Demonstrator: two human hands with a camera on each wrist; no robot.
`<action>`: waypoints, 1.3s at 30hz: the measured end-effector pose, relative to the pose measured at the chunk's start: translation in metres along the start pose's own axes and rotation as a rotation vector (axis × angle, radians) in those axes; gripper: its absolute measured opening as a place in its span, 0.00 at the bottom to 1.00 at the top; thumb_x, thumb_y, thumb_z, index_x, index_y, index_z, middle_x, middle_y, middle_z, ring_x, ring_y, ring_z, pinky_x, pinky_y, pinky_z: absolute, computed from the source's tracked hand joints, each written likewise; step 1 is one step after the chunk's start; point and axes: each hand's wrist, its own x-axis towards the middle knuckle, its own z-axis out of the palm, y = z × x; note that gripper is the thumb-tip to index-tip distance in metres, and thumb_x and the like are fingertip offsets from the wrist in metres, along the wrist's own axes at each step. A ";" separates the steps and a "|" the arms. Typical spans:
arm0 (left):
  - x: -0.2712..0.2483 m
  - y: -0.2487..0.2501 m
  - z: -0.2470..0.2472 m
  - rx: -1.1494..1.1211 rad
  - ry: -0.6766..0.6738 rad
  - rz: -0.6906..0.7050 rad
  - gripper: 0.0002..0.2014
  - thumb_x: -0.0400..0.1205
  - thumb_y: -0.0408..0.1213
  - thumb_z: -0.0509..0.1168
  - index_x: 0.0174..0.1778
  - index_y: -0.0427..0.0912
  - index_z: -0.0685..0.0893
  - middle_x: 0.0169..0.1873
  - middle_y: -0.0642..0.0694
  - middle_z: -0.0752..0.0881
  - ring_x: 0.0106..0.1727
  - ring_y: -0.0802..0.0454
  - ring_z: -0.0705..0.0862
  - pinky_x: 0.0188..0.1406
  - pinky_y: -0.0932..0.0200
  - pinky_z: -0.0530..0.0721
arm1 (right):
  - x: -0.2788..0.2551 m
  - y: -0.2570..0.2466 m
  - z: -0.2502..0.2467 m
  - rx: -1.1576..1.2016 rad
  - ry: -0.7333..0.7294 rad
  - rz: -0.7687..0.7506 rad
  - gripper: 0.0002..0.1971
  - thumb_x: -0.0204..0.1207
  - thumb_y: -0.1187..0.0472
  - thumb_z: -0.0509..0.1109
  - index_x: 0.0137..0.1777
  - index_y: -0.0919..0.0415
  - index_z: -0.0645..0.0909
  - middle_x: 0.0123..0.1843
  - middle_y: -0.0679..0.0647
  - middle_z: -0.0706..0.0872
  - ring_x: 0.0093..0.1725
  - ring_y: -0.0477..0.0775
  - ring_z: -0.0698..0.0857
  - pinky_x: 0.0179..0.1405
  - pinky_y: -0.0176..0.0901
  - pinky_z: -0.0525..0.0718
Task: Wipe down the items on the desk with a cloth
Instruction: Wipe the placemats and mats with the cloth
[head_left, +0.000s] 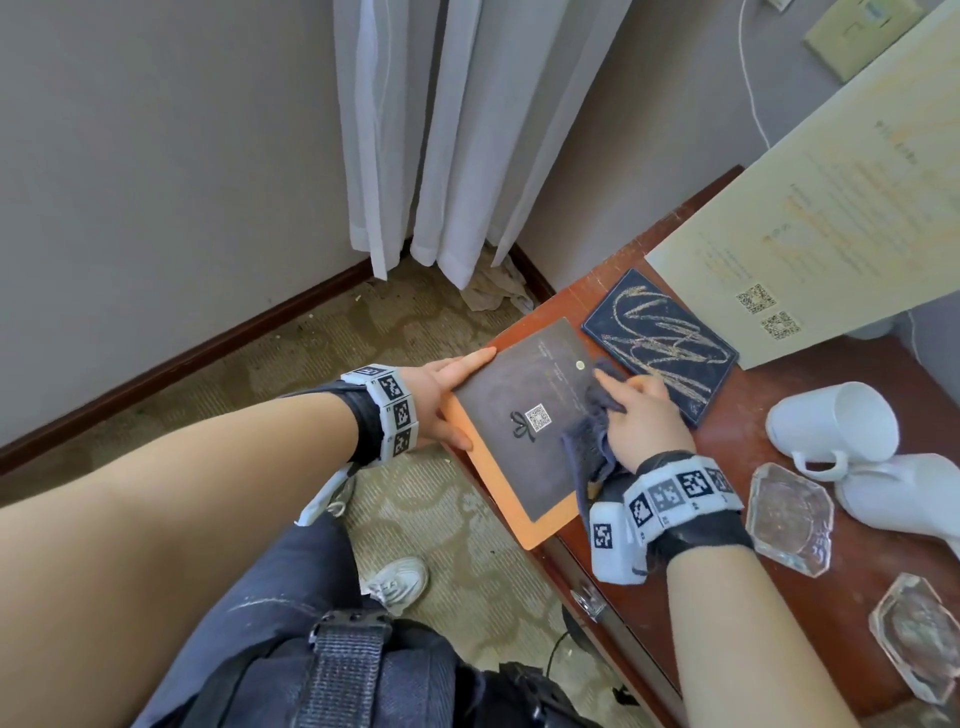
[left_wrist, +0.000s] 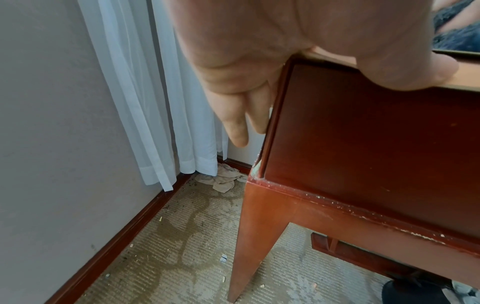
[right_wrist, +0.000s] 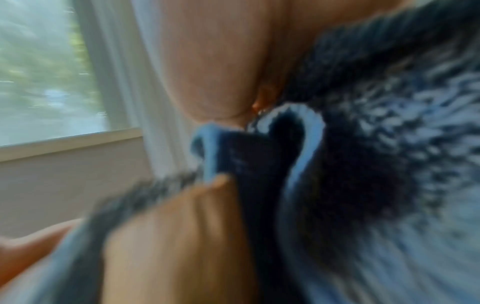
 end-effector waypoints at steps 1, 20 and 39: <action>0.000 0.000 0.000 0.008 0.000 -0.005 0.58 0.69 0.52 0.75 0.78 0.62 0.33 0.81 0.47 0.53 0.80 0.46 0.59 0.77 0.44 0.61 | -0.006 0.002 0.002 -0.022 0.025 0.038 0.28 0.80 0.69 0.54 0.76 0.43 0.68 0.66 0.51 0.68 0.60 0.56 0.72 0.60 0.43 0.71; -0.007 0.049 0.002 0.679 0.029 0.175 0.45 0.80 0.64 0.53 0.80 0.48 0.31 0.81 0.48 0.32 0.81 0.48 0.33 0.77 0.50 0.32 | -0.055 0.016 0.008 -0.052 -0.082 0.139 0.25 0.84 0.63 0.53 0.80 0.43 0.60 0.69 0.52 0.65 0.64 0.57 0.69 0.59 0.49 0.76; 0.004 0.082 -0.030 0.246 0.176 0.079 0.29 0.81 0.50 0.63 0.77 0.45 0.66 0.75 0.43 0.65 0.73 0.43 0.70 0.71 0.53 0.69 | -0.082 0.001 0.021 -0.039 -0.113 0.130 0.29 0.82 0.65 0.54 0.77 0.36 0.61 0.71 0.52 0.64 0.64 0.61 0.69 0.62 0.47 0.72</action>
